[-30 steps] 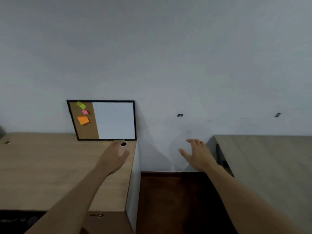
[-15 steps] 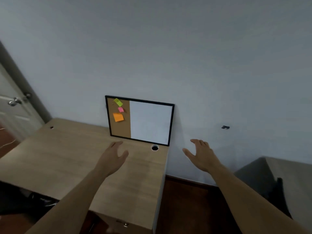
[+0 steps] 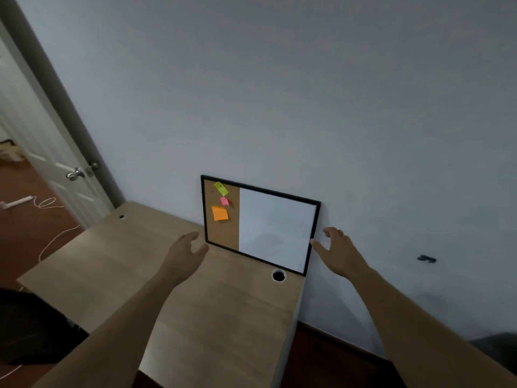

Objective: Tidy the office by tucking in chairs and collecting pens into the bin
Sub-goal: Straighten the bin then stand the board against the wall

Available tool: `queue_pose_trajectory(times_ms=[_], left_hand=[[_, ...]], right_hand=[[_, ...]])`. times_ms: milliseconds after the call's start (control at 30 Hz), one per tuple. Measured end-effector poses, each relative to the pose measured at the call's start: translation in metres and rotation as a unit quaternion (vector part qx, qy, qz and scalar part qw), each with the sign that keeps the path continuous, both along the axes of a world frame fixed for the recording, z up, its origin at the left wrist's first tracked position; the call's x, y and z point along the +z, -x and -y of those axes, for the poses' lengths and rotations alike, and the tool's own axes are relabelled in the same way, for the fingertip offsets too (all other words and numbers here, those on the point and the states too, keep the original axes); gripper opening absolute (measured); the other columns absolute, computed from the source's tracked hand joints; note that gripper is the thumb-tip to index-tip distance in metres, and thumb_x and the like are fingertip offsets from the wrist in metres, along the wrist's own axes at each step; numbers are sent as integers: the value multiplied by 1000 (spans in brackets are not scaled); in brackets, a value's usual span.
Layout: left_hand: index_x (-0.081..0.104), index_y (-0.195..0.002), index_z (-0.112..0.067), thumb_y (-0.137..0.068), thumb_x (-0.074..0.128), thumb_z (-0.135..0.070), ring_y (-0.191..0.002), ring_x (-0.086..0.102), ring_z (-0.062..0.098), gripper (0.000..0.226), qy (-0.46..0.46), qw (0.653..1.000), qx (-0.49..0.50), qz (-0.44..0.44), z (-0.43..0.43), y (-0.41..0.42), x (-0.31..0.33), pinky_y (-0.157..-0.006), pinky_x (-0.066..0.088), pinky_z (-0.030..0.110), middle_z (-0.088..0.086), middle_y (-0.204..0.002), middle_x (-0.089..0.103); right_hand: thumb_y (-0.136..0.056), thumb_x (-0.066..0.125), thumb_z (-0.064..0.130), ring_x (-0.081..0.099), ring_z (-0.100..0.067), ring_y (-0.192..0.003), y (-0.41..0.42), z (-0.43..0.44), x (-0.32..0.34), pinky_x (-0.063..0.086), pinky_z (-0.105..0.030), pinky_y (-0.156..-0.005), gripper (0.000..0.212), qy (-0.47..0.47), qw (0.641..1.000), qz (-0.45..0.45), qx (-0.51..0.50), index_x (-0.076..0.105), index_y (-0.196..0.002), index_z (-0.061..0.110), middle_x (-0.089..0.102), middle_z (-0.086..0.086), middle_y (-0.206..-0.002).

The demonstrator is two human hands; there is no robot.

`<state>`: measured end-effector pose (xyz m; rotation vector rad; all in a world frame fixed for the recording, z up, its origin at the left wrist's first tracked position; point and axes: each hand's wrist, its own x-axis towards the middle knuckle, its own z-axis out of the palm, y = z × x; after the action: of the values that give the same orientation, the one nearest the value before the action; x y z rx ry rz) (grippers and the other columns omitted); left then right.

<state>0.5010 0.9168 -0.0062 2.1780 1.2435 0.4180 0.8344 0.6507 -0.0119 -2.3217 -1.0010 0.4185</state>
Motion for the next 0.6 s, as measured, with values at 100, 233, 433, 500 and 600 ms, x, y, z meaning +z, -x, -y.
queue_pose_trajectory(times_ms=[100,233,433,500,600], left_hand=[[54,-152,-10,-103,66,-40,-128,64,30,59,1,1000,2,8,-18,-15,0,-108,50,41,9,-154,57],[52,-154,-11,-104,64,-38,-131,62,29,58,15,1000,15,22,-45,-34,5,-106,46,38,8,-155,57],[52,-154,-11,-104,63,-36,-135,60,29,57,32,999,21,37,-104,-58,8,-114,45,43,8,-156,58],[53,-153,-11,-103,63,-35,-135,60,29,56,34,999,20,35,-124,-66,7,-115,45,44,8,-155,59],[52,-154,-11,-104,63,-32,-134,61,29,55,46,998,21,40,-152,-79,0,-110,46,41,7,-155,58]], right_hand=[[-97,52,67,45,-28,-143,-16,-17,-9,40,-46,-117,84,4,1000,-12,1,34,-158,13,44,-9,-160],[-98,55,62,45,-29,-145,-33,-40,-15,39,-43,-117,83,16,999,-39,-10,32,-159,10,42,-11,-162],[-102,52,57,43,-30,-148,-52,-74,-26,38,-43,-119,80,34,997,-60,-33,31,-160,8,38,-12,-165],[-102,50,57,43,-30,-148,-58,-85,-29,38,-44,-120,78,43,996,-64,-44,31,-160,8,38,-13,-165],[-103,49,57,44,-31,-146,-66,-103,-32,38,-42,-118,77,56,995,-66,-58,33,-159,7,40,-14,-163]])
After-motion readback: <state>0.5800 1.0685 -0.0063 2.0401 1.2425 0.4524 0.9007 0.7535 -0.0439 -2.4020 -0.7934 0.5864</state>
